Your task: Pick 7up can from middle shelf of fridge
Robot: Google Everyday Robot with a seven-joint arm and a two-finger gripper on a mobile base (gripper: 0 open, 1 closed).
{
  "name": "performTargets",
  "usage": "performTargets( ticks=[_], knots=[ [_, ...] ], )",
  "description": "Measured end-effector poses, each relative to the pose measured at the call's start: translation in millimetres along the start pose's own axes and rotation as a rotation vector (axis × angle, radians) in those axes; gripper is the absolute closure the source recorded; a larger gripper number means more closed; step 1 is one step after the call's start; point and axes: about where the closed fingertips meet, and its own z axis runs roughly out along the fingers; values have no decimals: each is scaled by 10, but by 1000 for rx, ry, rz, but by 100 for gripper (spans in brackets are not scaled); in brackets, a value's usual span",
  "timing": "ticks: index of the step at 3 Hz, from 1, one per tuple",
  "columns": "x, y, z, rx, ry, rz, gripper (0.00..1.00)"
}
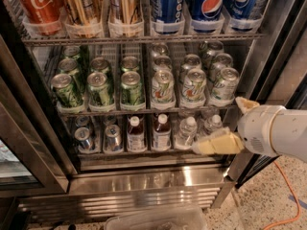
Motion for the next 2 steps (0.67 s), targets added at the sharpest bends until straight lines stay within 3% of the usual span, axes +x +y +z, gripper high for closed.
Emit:
performTargets(
  ticks=[1,2],
  knots=[
    [-173,-150,89,78,-122,123,0],
    [-332,-245,188,151,-198,215,0]
  ],
)
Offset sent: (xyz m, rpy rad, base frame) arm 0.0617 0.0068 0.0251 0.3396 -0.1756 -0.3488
